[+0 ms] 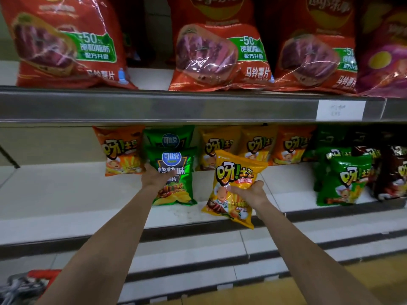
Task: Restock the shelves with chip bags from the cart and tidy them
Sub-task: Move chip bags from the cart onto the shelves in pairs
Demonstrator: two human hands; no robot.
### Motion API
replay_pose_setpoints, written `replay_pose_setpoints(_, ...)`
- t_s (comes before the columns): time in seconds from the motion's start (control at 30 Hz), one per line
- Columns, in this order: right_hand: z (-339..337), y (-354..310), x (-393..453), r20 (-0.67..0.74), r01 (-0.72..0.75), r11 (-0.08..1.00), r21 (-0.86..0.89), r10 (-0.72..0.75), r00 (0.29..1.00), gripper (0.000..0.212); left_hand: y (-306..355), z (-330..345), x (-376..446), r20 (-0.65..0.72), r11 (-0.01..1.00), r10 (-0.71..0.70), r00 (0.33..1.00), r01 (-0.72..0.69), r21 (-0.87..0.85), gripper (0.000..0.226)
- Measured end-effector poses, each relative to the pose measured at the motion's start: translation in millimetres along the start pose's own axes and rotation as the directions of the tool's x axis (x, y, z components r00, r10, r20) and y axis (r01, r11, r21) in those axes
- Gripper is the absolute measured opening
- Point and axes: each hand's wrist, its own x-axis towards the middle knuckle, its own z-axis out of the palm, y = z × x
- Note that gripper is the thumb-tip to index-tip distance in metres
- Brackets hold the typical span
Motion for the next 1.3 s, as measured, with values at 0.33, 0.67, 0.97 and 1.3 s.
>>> replay_pose_setpoints(0.33, 18.1, -16.8, 22.0, -0.055, 0.013, 0.936, -0.351, -0.034, 0.998, 0.087, 7.0, -12.5, -28.0, -0.194, 0.963, 0.035, 0.980, 0.019, 0.268, 0.077)
replay_pose_setpoints(0.67, 24.1, -29.3, 37.3, 0.077, 0.079, 0.995, -0.066, -0.073, 0.994, 0.073, -4.1, -11.6, -47.0, -0.063, 0.968, 0.148, 0.987, -0.132, 0.214, 0.071)
replay_pose_setpoints(0.97, 19.8, -18.3, 14.4, 0.116, 0.122, 0.984, -0.130, -0.107, 0.987, 0.086, -5.6, -19.2, -75.5, -0.032, 0.977, 0.119, 0.992, -0.111, 0.184, 0.052)
replay_pose_setpoints(1.3, 49.7, -37.3, -95.2, 0.397, 0.358, 0.921, -0.154, -0.274, 0.876, 0.035, -36.5, -71.4, -143.7, -0.183, 0.999, 0.029, 0.983, -0.024, 0.027, 0.042)
